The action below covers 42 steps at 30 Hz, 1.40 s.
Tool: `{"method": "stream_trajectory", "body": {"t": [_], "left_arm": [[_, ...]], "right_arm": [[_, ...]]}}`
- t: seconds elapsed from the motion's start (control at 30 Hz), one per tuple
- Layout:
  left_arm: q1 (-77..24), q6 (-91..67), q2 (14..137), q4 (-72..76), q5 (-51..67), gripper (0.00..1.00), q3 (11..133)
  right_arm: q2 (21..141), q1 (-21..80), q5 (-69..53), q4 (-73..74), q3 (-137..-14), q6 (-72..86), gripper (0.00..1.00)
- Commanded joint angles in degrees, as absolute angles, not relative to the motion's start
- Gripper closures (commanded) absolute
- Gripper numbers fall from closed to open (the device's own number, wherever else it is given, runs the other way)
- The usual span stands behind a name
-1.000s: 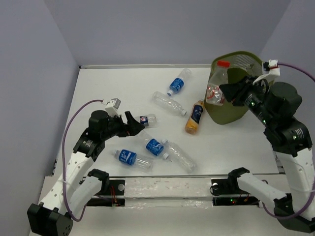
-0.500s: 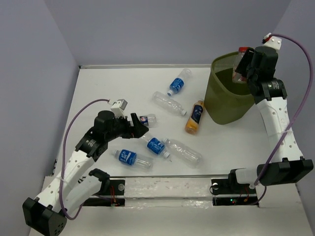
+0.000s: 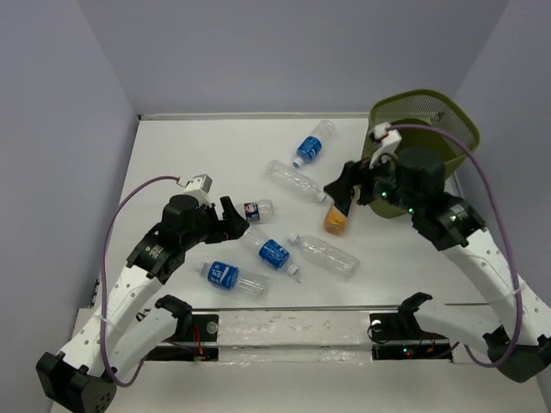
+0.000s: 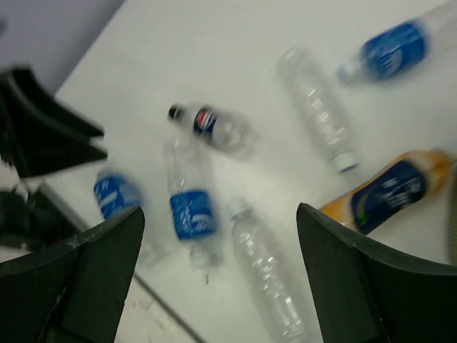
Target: Put the plastic bottles in the bin
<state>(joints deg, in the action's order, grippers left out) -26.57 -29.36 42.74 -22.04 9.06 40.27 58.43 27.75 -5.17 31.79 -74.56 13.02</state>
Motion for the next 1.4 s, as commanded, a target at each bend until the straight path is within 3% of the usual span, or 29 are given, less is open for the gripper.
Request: {"method": "stream_trajectory", "body": {"t": [0.0,0.1,0.3,0.73,1.37], "left_arm": [[-26.72,-31.90,41.83,-24.79,5.98,0.01,40.96],[-26.72,-32.69,43.85,-23.56,6.50,0.01,40.00],[-26.72,-33.92,47.54,-19.60,6.42,0.01,38.15],[-26.81,-33.49,51.24,-15.29,5.63,0.01,37.18],[-27.42,-34.37,50.01,-13.18,3.78,0.01,36.30]], "right_arm": [[58.71,41.90,-8.36,35.68,-59.87,15.37,0.07],[58.18,47.01,-3.96,36.21,-53.55,17.05,0.01],[62.13,48.07,-0.35,35.16,-49.57,17.05,0.00],[80.76,48.08,10.01,35.59,-57.92,10.72,0.00],[90.52,48.69,12.57,38.67,-64.07,2.56,0.00]]}}
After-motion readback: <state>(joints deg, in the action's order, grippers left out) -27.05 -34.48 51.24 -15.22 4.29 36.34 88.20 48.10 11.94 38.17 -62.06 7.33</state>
